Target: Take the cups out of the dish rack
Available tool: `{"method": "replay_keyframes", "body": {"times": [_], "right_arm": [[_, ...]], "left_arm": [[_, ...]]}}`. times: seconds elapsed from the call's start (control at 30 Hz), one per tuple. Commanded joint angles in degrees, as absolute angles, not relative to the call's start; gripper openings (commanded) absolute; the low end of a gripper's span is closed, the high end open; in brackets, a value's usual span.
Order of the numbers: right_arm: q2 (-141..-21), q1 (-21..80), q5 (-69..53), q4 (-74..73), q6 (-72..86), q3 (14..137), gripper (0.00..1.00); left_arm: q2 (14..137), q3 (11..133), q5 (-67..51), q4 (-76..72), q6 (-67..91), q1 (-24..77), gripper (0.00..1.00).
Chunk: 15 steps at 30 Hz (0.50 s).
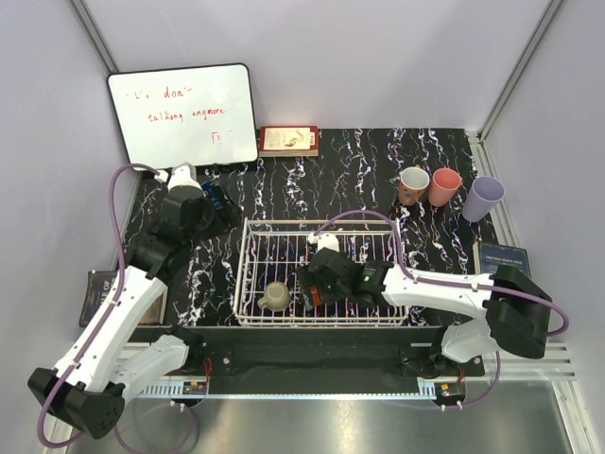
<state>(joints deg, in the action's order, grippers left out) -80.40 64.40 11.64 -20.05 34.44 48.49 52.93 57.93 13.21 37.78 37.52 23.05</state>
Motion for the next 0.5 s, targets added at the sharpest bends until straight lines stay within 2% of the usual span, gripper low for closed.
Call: {"method": "replay_keyframes", "body": {"times": [0.0,0.17,0.23,0.27,0.47], "right_arm": [[-80.8,65.0,15.3,-19.3,35.2,51.4,0.91],[-82.4,65.0,15.6,-18.7,35.0,51.9,0.85],[-83.3,65.0,15.2,-18.4,34.9,51.9,0.76],[-83.6,65.0,14.9,-18.0,35.0,52.1,0.66],[-84.7,65.0,13.9,-18.0,35.1,52.2,0.42]], "left_arm": [[51.8,56.6,14.6,36.2,37.0,23.4,0.84],[52.0,56.1,14.4,36.2,36.9,23.5,0.84],[52.1,56.0,14.5,36.2,36.8,23.5,0.84],[52.1,56.0,14.5,36.2,36.8,23.5,0.84],[52.0,55.8,14.5,36.2,36.5,23.6,0.84]]}}
